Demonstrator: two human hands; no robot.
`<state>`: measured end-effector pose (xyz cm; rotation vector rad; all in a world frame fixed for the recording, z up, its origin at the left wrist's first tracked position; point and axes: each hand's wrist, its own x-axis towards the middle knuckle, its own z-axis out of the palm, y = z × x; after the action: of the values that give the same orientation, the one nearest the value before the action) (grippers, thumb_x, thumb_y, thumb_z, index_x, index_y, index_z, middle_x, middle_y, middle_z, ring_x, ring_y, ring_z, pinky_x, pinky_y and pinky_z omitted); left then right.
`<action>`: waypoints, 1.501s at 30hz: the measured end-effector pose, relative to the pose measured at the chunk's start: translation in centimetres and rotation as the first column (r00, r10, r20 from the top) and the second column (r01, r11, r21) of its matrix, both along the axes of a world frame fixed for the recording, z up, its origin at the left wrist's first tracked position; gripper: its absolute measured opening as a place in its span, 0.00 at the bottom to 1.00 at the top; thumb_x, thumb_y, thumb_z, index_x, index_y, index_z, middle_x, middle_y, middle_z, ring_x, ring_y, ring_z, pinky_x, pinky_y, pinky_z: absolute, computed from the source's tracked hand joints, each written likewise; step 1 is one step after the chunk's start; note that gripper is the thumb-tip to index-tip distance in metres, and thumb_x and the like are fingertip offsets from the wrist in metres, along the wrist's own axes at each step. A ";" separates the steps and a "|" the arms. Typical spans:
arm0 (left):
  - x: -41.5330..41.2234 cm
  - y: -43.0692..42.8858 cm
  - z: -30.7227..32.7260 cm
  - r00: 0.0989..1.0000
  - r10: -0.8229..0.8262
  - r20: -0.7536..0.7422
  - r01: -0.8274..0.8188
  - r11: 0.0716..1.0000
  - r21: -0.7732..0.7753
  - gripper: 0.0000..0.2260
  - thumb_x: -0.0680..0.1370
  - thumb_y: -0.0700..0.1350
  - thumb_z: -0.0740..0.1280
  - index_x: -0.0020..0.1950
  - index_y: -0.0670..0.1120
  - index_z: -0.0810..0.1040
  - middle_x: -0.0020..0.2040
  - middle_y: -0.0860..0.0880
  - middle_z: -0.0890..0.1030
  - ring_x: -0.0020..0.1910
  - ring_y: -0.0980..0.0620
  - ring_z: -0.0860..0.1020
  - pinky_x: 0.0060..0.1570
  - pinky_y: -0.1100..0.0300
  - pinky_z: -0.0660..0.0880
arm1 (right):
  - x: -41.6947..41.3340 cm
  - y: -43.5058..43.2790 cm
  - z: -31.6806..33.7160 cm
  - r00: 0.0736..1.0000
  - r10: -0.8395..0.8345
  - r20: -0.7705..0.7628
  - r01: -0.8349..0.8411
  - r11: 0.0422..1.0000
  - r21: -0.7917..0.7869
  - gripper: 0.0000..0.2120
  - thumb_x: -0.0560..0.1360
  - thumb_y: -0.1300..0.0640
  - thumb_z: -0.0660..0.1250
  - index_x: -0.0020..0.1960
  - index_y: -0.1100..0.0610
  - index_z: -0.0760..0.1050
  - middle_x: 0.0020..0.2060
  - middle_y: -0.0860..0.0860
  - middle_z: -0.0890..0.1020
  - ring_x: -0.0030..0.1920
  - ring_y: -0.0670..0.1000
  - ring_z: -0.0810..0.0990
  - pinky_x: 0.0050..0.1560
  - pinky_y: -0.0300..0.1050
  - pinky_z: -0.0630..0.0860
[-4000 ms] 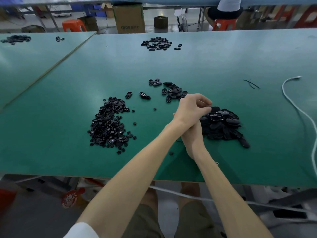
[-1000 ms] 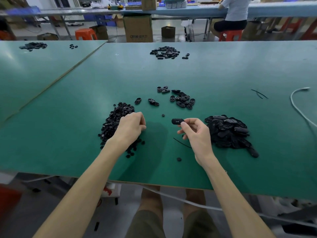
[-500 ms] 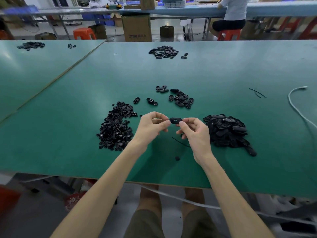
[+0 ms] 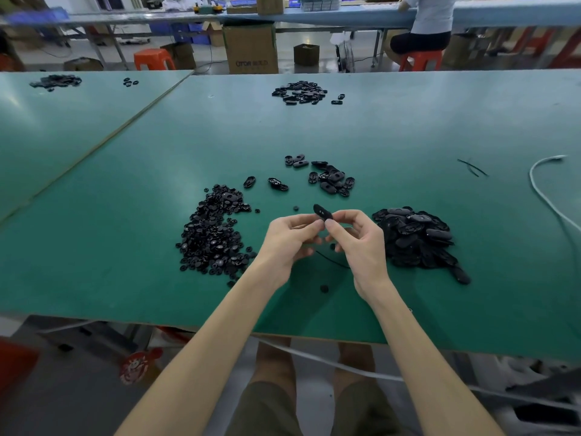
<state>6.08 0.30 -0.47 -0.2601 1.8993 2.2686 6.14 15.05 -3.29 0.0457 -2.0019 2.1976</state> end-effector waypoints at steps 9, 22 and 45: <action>-0.5 -0.9 0.7 0.991 -0.041 -0.126 0.016 0.982 -0.190 0.04 0.78 0.43 0.74 0.51 0.49 0.88 0.42 0.51 0.86 0.35 0.57 0.78 0.34 0.65 0.71 | -0.1 -0.1 -0.1 1.000 0.017 0.004 -0.017 0.994 0.104 0.01 0.79 0.57 0.74 0.49 0.53 0.84 0.41 0.49 0.87 0.41 0.49 0.83 0.43 0.48 0.78; -0.3 -0.2 0.6 0.991 0.053 -0.124 -0.072 0.986 -0.148 0.13 0.76 0.42 0.77 0.60 0.45 0.82 0.41 0.52 0.86 0.34 0.56 0.79 0.37 0.62 0.71 | -0.3 -0.2 -0.5 1.000 -0.011 -0.012 0.013 0.991 0.134 0.02 0.80 0.58 0.74 0.49 0.52 0.85 0.36 0.48 0.87 0.36 0.46 0.82 0.38 0.43 0.77; -0.6 0.8 0.4 0.996 0.078 0.044 -0.079 0.997 0.021 0.08 0.79 0.37 0.72 0.58 0.41 0.82 0.40 0.50 0.82 0.31 0.57 0.74 0.37 0.62 0.71 | -0.3 0.0 -0.8 1.000 -0.010 -0.025 0.014 0.983 0.185 0.02 0.79 0.58 0.74 0.51 0.55 0.85 0.37 0.49 0.87 0.36 0.45 0.82 0.40 0.42 0.76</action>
<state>5.45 1.12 -0.06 -0.3841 1.8733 2.3130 5.85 15.01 -4.10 0.0826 -2.1813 1.9871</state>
